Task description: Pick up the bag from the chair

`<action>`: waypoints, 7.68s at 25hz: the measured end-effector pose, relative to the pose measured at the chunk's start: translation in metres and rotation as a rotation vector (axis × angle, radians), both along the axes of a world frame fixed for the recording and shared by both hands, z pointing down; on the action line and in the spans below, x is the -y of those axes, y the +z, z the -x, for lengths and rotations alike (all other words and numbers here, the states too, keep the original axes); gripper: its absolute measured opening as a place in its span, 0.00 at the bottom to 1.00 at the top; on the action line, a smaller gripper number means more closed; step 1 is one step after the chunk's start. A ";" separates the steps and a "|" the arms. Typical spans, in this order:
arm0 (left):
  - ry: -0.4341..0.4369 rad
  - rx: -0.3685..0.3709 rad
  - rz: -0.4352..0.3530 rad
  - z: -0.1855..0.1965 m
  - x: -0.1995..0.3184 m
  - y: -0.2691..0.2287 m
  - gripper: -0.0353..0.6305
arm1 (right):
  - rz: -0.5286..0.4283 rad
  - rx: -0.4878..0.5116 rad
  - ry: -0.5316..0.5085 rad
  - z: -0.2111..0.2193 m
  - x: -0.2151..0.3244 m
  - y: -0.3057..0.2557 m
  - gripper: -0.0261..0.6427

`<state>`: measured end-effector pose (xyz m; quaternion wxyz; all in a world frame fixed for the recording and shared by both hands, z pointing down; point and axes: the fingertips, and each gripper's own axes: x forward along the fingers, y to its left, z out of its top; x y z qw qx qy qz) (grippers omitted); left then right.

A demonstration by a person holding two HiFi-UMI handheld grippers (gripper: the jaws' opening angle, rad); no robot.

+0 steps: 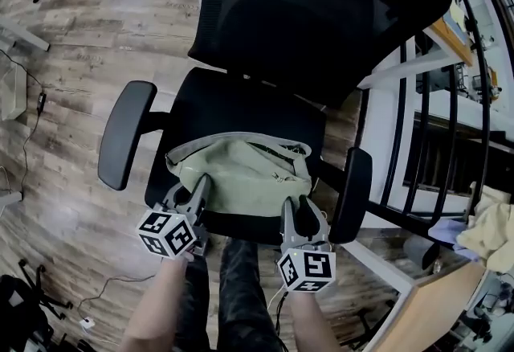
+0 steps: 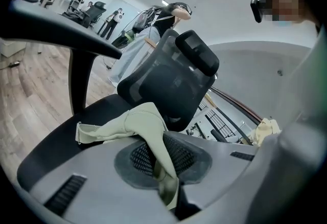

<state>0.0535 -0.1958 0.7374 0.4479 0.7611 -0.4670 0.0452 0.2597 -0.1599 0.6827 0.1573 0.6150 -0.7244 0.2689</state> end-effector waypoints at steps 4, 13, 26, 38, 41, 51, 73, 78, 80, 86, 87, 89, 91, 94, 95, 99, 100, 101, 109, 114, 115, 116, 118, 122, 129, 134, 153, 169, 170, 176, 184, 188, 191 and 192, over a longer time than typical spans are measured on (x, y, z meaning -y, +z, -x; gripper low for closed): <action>0.011 0.011 -0.001 0.000 -0.002 -0.001 0.09 | 0.060 0.058 0.092 -0.025 -0.002 0.015 0.22; 0.023 0.026 -0.014 0.003 -0.006 0.002 0.09 | 0.155 0.294 0.186 -0.026 0.015 0.046 0.45; 0.038 0.020 -0.029 0.006 -0.012 0.000 0.09 | 0.150 0.315 0.015 0.005 0.019 0.046 0.23; 0.081 -0.005 -0.084 -0.005 0.008 -0.045 0.08 | 0.025 0.384 -0.006 0.013 0.032 -0.013 0.16; 0.102 0.014 -0.083 -0.006 0.013 -0.054 0.08 | 0.021 0.392 -0.002 0.012 0.031 -0.022 0.16; 0.164 0.039 -0.114 -0.008 0.018 -0.089 0.08 | -0.003 0.430 0.014 0.016 0.018 -0.056 0.16; 0.194 0.055 -0.261 0.003 0.031 -0.205 0.08 | -0.146 0.460 -0.052 0.030 0.025 -0.169 0.15; 0.189 0.051 -0.299 0.006 0.032 -0.233 0.08 | -0.187 0.451 -0.065 0.031 0.024 -0.198 0.15; 0.190 0.051 -0.321 0.007 0.034 -0.245 0.08 | -0.207 0.444 -0.072 0.032 0.024 -0.210 0.15; 0.198 0.062 -0.371 0.011 0.038 -0.274 0.08 | -0.260 0.429 -0.092 0.037 0.025 -0.239 0.15; 0.199 0.063 -0.376 0.012 0.039 -0.278 0.08 | -0.267 0.429 -0.094 0.037 0.025 -0.243 0.15; 0.199 0.066 -0.387 0.014 0.041 -0.285 0.08 | -0.280 0.425 -0.098 0.038 0.027 -0.252 0.15; 0.198 0.069 -0.396 0.016 0.043 -0.293 0.08 | -0.294 0.423 -0.102 0.040 0.029 -0.260 0.15; 0.199 0.074 -0.419 0.017 0.047 -0.307 0.08 | -0.318 0.422 -0.107 0.041 0.033 -0.273 0.15; 0.200 0.076 -0.427 0.017 0.048 -0.312 0.08 | -0.326 0.421 -0.109 0.041 0.033 -0.278 0.15; 0.195 0.074 -0.464 0.020 0.052 -0.334 0.08 | -0.364 0.424 -0.120 0.043 0.038 -0.298 0.15; 0.192 0.071 -0.472 0.021 0.053 -0.339 0.08 | -0.372 0.427 -0.120 0.044 0.040 -0.303 0.15; 0.190 0.068 -0.479 0.022 0.054 -0.343 0.08 | -0.377 0.429 -0.119 0.044 0.041 -0.308 0.15; 0.184 0.060 -0.531 0.025 0.062 -0.377 0.08 | -0.433 0.442 -0.125 0.045 0.051 -0.342 0.15; 0.210 0.082 -0.584 0.023 0.067 -0.402 0.08 | -0.473 0.440 -0.126 0.042 0.055 -0.367 0.15; 0.213 0.085 -0.596 0.021 0.067 -0.408 0.08 | -0.479 0.439 -0.128 0.040 0.055 -0.372 0.15; 0.216 0.088 -0.608 0.020 0.066 -0.414 0.08 | -0.486 0.440 -0.130 0.039 0.056 -0.377 0.15; 0.217 0.091 -0.632 0.019 0.067 -0.426 0.08 | -0.503 0.446 -0.133 0.038 0.057 -0.389 0.15; 0.209 0.049 -0.655 0.020 0.067 -0.451 0.08 | -0.521 0.472 -0.134 0.037 0.060 -0.414 0.15; 0.219 0.039 -0.707 0.020 0.067 -0.488 0.08 | -0.555 0.477 -0.134 0.035 0.064 -0.449 0.15; 0.237 0.096 -0.755 0.018 0.067 -0.510 0.08 | -0.594 0.430 -0.143 0.037 0.065 -0.470 0.15; 0.259 0.094 -0.935 0.011 0.068 -0.589 0.08 | -0.721 0.360 -0.160 0.031 0.064 -0.550 0.14; 0.299 0.174 -1.025 0.006 0.073 -0.617 0.08 | -0.781 0.300 -0.220 0.031 0.066 -0.578 0.14; 0.300 0.170 -1.026 0.006 0.073 -0.619 0.08 | -0.784 0.299 -0.221 0.031 0.066 -0.580 0.14; 0.290 0.170 -1.046 0.008 0.073 -0.629 0.08 | -0.803 0.293 -0.232 0.033 0.068 -0.590 0.14; 0.281 0.182 -1.079 0.012 0.067 -0.643 0.08 | -0.823 0.280 -0.252 0.040 0.066 -0.599 0.14; 0.278 0.190 -1.091 0.012 0.064 -0.645 0.08 | -0.833 0.266 -0.255 0.041 0.065 -0.601 0.14; 0.277 0.191 -1.087 0.011 0.063 -0.643 0.08 | -0.834 0.259 -0.258 0.041 0.063 -0.600 0.14; 0.277 0.190 -1.084 0.011 0.063 -0.642 0.08 | -0.832 0.257 -0.258 0.041 0.063 -0.600 0.14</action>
